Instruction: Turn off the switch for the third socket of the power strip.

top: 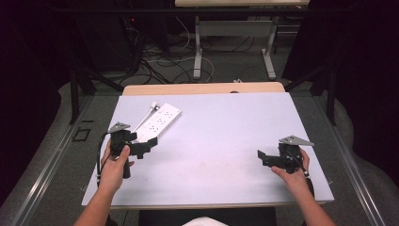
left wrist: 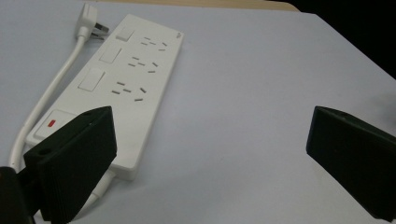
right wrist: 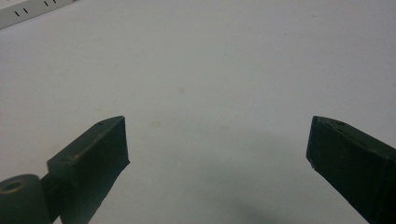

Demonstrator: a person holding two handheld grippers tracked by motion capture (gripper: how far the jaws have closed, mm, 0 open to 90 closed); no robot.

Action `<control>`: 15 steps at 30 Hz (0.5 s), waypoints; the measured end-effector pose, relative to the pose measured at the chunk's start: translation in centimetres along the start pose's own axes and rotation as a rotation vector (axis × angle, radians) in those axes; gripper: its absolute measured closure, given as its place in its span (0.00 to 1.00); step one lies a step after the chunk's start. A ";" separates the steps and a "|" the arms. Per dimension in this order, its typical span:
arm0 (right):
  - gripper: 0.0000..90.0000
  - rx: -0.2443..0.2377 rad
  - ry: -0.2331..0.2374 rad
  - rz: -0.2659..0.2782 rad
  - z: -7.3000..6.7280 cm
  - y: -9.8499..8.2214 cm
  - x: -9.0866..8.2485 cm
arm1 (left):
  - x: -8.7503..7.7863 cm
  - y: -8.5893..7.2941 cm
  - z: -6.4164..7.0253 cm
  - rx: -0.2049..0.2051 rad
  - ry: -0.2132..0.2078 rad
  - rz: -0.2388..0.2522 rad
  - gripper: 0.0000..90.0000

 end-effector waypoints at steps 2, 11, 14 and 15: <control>0.05 0.003 0.001 -0.002 0.0 0.0 0.0 | 0.0 -0.3 -0.3 -0.002 0.020 0.004 0.02; 0.05 0.003 0.000 -0.004 -0.1 0.0 0.0 | 0.0 -2.0 -1.9 -0.009 0.087 -0.009 0.02; 0.05 0.003 0.001 -0.003 -0.1 0.0 0.0 | 0.0 -2.3 -2.5 0.000 0.119 -0.007 0.01; 0.05 0.004 0.001 -0.004 -0.1 0.0 0.0 | -0.1 -2.5 -2.6 -0.002 0.121 -0.014 0.01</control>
Point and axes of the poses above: each handheld gripper's, and its own axes: x roughly forward along the jaws, y roughly out of its top, z roughly to its right, the point moved 6 cm from there along x, roughly forward along the jaws, and after that the axes turned 11 degrees about -z, right-handed, at the moved point
